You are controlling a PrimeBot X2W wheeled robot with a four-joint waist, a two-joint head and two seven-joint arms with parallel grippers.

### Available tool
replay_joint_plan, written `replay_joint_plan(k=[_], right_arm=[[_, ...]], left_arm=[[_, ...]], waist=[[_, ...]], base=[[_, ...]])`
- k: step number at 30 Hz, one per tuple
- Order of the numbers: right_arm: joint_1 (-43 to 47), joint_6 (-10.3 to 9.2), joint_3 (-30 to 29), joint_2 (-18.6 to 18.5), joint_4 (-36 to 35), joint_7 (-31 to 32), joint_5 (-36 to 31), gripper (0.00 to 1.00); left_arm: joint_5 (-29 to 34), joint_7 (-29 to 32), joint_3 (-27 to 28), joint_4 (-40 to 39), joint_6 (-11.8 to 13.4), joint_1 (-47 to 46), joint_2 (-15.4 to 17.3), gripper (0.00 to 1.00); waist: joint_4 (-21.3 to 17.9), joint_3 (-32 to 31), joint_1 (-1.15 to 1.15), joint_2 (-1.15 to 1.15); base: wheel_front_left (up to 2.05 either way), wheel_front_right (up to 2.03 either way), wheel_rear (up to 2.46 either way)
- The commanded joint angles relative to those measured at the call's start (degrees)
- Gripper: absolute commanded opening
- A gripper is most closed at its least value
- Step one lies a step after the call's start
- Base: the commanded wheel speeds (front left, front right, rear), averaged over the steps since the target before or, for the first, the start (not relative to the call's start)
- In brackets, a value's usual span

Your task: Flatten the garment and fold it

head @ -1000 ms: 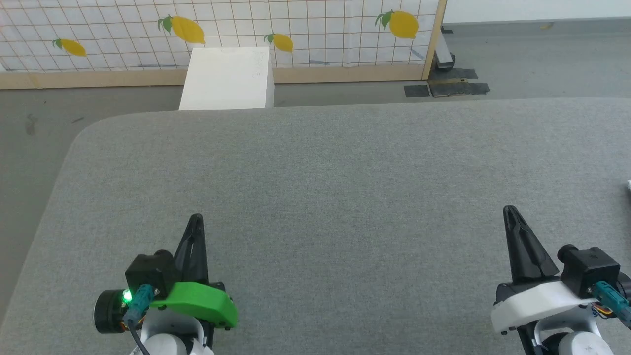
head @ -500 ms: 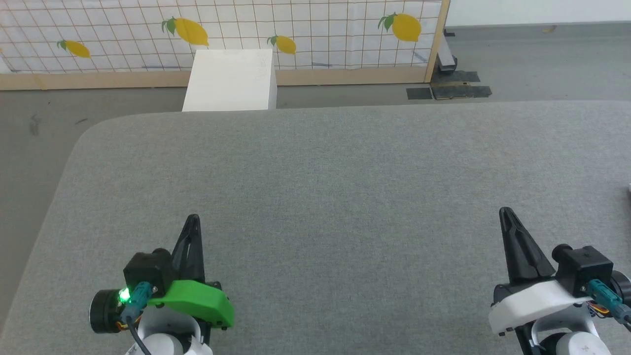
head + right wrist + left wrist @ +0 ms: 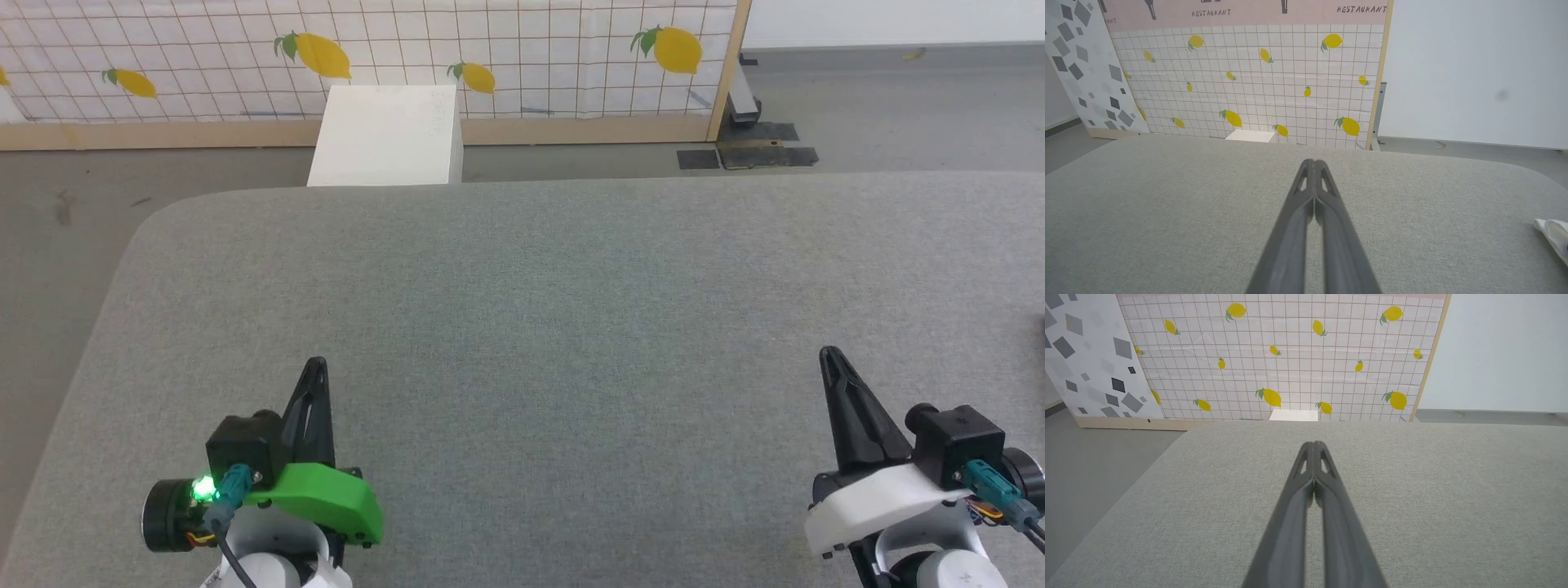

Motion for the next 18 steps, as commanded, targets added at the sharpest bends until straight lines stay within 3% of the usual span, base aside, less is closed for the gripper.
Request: replay_joint_plan(k=[1, 18], right_arm=[[-0.41, -0.06, 0.2, 0.16, 0.12, 0.23, -0.74, 0.0], [-0.5, -0.08, 0.65, 0.22, 0.18, 1.67, -1.77, 0.0]], left_arm=[[0.59, 0.31, 0.3, -0.37, -0.33, 1.04, -0.12, 0.0], [2.45, 2.32, 1.16, -1.21, -0.48, 1.4, -0.15, 0.0]], waist=[[0.04, -0.03, 0.0, 0.0], [0.49, -0.43, 0.0, 0.0]], base=[[0.0, 0.0, 0.0], [0.0, 0.0, 0.0]])
